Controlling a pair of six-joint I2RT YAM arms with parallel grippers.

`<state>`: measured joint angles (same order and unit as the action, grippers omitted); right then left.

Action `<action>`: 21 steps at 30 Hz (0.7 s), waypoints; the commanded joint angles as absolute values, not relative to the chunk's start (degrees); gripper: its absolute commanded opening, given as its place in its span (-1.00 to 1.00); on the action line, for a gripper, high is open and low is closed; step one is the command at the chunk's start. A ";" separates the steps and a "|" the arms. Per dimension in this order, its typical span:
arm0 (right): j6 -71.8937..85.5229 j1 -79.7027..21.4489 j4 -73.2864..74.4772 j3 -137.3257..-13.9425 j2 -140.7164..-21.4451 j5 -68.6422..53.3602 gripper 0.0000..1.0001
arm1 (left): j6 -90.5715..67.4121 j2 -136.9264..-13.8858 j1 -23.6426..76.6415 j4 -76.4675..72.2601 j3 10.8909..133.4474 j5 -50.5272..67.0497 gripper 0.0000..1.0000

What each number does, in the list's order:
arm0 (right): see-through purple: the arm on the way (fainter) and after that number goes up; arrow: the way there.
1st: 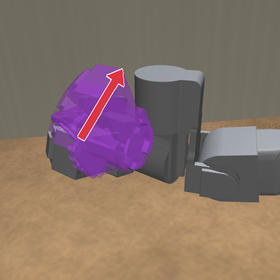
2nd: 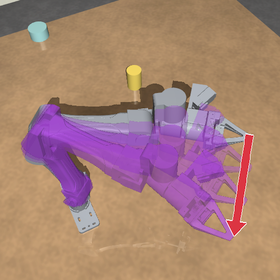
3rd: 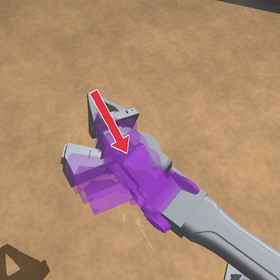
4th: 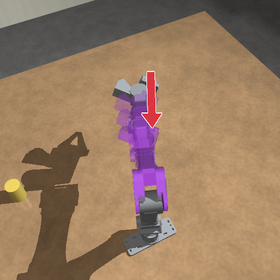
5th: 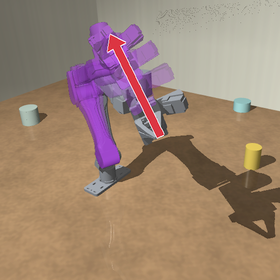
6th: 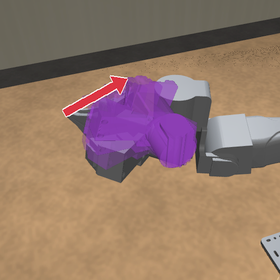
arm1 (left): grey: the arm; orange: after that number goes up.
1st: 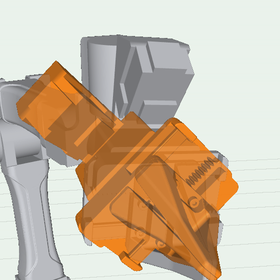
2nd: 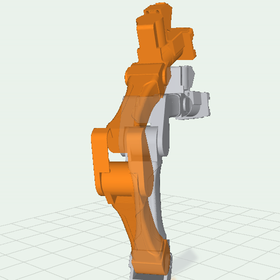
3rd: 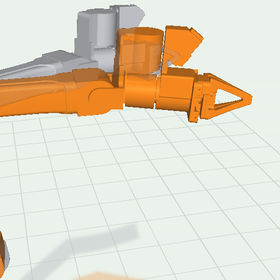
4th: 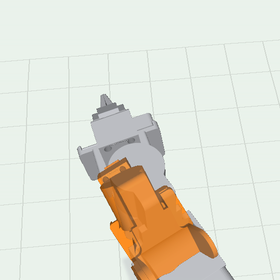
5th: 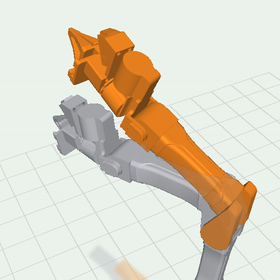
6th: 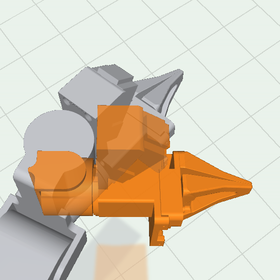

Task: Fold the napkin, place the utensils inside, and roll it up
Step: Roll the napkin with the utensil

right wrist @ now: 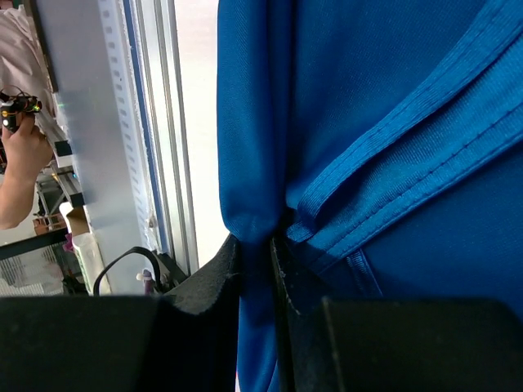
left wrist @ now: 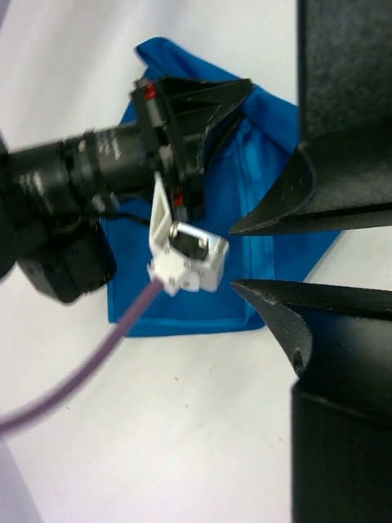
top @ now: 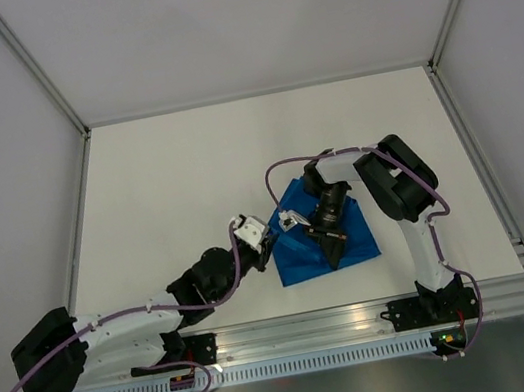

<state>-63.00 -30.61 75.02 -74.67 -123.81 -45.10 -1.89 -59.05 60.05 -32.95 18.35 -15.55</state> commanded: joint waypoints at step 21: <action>-61.53 -30.32 60.21 -71.10 -124.37 -35.33 -0.71 | 19.78 -96.06 77.08 -30.94 37.53 -2.73 -0.24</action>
<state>-58.67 -30.48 74.22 -72.03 -123.42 -44.91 16.97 -94.52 76.64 -29.58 35.35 -6.92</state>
